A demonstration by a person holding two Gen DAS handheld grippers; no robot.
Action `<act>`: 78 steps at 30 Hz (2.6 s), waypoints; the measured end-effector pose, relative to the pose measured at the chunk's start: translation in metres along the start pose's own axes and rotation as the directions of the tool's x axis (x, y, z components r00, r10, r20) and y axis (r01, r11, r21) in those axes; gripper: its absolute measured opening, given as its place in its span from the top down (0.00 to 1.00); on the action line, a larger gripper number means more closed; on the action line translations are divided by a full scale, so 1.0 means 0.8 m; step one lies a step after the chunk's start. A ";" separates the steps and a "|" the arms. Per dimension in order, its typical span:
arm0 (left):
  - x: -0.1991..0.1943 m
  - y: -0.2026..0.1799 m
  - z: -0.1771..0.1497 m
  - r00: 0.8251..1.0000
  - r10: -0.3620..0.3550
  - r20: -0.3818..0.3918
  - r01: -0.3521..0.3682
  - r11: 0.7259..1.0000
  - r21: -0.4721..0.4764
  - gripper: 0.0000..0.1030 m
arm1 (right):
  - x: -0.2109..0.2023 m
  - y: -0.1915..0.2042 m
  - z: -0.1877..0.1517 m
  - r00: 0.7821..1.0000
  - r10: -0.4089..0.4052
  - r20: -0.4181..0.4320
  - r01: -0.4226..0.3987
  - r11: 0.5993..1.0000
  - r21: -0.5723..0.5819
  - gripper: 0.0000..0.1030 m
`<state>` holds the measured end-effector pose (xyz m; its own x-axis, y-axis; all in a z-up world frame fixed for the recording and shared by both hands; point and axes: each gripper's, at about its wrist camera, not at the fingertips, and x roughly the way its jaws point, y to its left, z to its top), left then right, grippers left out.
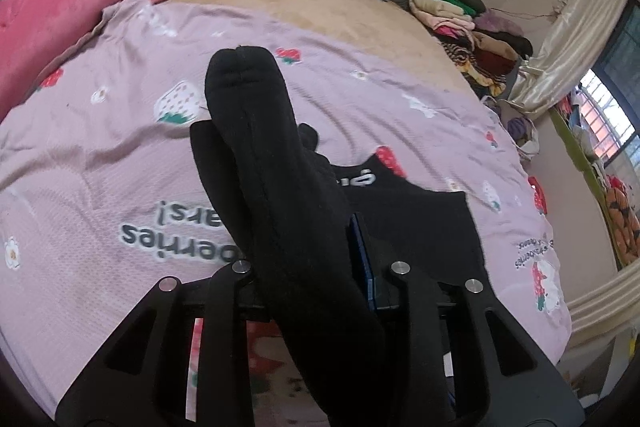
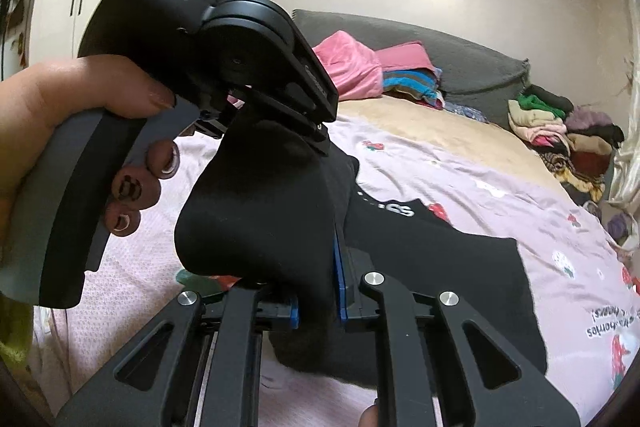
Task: Fold small clothes
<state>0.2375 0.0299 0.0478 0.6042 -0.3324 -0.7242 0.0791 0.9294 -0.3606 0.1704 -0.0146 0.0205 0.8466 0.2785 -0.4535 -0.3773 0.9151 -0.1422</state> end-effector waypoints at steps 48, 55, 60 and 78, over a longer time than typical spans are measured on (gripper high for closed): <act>0.157 -0.189 -0.030 0.976 -0.045 -0.214 0.080 0.984 0.161 0.48 | 0.005 -0.219 -0.117 0.974 0.202 -0.104 -0.093 0.771 0.630 0.89; 0.152 -0.192 -0.028 0.956 -0.205 -0.210 0.221 0.974 0.056 0.18 | 0.013 -0.262 -0.168 0.948 0.314 -0.053 -0.128 0.529 0.839 0.84; 0.125 -0.170 -0.030 0.978 -0.163 -0.133 0.172 0.983 0.057 0.17 | 0.012 -0.277 -0.174 0.931 0.366 0.009 -0.184 0.445 0.876 0.73; 0.100 -0.105 -0.096 0.997 0.066 -0.050 -0.057 0.985 0.162 0.17 | 0.089 -0.324 -0.072 0.917 0.366 -0.159 -0.154 0.692 0.705 0.81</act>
<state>0.2186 -0.0873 -0.0251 0.5676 -0.2782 -0.7749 0.1720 0.9605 -0.2188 0.3067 -0.2488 -0.0256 0.5786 0.5437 -0.6079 -0.1269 0.7963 0.5915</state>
